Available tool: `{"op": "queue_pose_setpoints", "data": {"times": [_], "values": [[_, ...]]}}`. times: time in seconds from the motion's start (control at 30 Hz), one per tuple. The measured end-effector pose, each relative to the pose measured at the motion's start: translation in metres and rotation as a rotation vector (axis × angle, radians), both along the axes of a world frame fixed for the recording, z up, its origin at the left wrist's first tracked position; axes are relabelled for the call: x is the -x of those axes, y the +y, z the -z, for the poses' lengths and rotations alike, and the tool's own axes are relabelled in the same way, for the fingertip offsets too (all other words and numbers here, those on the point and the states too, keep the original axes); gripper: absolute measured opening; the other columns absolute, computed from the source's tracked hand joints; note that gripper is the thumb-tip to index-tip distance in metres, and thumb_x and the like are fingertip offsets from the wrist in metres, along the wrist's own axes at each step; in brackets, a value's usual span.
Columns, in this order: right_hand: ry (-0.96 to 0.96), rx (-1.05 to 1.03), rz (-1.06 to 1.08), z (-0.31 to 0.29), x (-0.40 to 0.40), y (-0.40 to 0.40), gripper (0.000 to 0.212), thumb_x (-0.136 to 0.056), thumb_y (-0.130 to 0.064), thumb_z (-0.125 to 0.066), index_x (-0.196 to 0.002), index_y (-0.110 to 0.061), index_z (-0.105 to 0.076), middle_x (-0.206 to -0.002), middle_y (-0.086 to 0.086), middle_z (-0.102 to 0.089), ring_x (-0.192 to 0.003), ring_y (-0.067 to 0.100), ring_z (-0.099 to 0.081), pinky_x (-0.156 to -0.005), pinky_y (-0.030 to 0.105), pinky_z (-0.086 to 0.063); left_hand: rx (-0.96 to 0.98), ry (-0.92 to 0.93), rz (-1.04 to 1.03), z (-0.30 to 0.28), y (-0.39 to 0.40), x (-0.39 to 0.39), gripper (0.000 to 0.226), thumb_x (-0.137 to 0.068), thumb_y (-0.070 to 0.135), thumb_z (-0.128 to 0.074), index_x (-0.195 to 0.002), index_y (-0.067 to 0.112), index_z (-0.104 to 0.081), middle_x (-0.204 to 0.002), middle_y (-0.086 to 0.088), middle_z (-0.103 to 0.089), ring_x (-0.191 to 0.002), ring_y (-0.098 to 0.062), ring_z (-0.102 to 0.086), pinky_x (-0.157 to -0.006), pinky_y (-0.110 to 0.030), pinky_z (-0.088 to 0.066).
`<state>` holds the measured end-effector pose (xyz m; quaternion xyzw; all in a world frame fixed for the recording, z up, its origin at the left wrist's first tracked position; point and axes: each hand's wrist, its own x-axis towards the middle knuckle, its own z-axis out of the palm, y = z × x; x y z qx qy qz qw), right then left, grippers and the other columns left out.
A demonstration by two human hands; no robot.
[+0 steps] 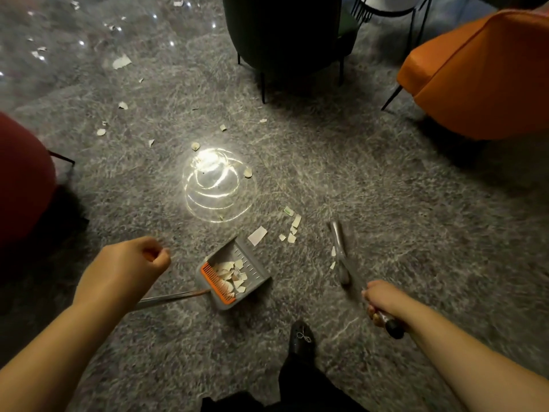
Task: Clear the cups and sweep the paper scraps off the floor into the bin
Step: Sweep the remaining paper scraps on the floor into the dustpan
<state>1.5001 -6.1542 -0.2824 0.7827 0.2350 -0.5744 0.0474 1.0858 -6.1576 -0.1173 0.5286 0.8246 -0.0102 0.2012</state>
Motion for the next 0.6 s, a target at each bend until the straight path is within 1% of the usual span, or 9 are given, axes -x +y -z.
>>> {"op": "queue_pose_setpoints", "data": {"times": [0.1,0.23,0.33,0.43,0.5,0.57,0.6], "values": [[0.045,0.001,-0.043,0.002,0.030,0.019,0.022,-0.094,0.001,-0.030,-0.093,-0.004,-0.051,-0.051,0.010,-0.045,-0.039,0.017,-0.038,-0.039,0.021,-0.034,-0.024,-0.015,-0.040,-0.002,0.007,0.004,0.016,-0.088,0.044,-0.065,-0.085,0.029,-0.072,-0.082,-0.007,-0.071,-0.080,-0.030,-0.063,-0.072,-0.038,-0.053],[0.111,0.006,-0.079,0.001,0.072,0.040,0.025,-0.093,0.000,-0.028,-0.100,-0.005,-0.051,-0.052,0.009,-0.044,-0.037,0.015,-0.037,-0.038,0.020,-0.034,-0.027,0.008,-0.084,-0.004,0.012,0.015,0.016,-0.087,0.045,-0.064,-0.085,0.031,-0.070,-0.079,-0.005,-0.070,-0.080,-0.028,-0.062,-0.069,-0.035,-0.049],[0.144,-0.003,-0.159,0.002,0.112,0.056,0.026,-0.094,-0.002,-0.028,-0.107,-0.008,-0.050,-0.055,0.010,-0.044,-0.039,0.015,-0.038,-0.039,0.020,-0.034,-0.038,0.017,-0.132,-0.006,0.014,0.034,0.014,-0.087,0.046,-0.064,-0.084,0.033,-0.069,-0.082,-0.006,-0.070,-0.082,-0.028,-0.063,-0.069,-0.035,-0.049],[0.181,0.006,-0.198,-0.006,0.148,0.069,0.020,-0.096,-0.006,-0.032,-0.106,-0.013,-0.048,-0.058,0.008,-0.045,-0.044,0.015,-0.038,-0.041,0.021,-0.034,-0.040,0.020,-0.148,-0.008,0.012,0.058,0.017,-0.087,0.048,-0.063,-0.085,0.033,-0.070,-0.083,-0.006,-0.071,-0.084,-0.029,-0.063,-0.069,-0.035,-0.050],[0.207,0.013,-0.200,-0.016,0.169,0.074,0.014,-0.098,-0.009,-0.035,-0.099,-0.015,-0.047,-0.059,0.008,-0.045,-0.046,0.015,-0.038,-0.044,0.022,-0.033,-0.052,0.021,-0.162,-0.011,0.010,0.075,0.019,-0.087,0.049,-0.063,-0.086,0.031,-0.071,-0.085,-0.006,-0.072,-0.085,-0.030,-0.064,-0.069,-0.035,-0.050],[0.221,0.012,-0.195,-0.025,0.187,0.077,0.017,-0.099,-0.009,-0.035,-0.095,-0.018,-0.049,-0.061,0.008,-0.043,-0.047,0.014,-0.037,-0.045,0.023,-0.031,-0.050,0.010,-0.177,-0.015,0.008,0.092,0.019,-0.087,0.046,-0.064,-0.085,0.029,-0.072,-0.082,-0.008,-0.070,-0.083,-0.031,-0.062,-0.068,-0.036,-0.050],[0.224,0.008,-0.195,-0.030,0.193,0.077,0.018,-0.099,-0.009,-0.035,-0.098,-0.016,-0.051,-0.061,0.008,-0.042,-0.047,0.014,-0.036,-0.045,0.023,-0.030,-0.046,-0.005,-0.183,-0.017,0.007,0.100,0.018,-0.087,0.045,-0.064,-0.084,0.029,-0.072,-0.080,-0.007,-0.070,-0.082,-0.030,-0.061,-0.068,-0.037,-0.050]]}}
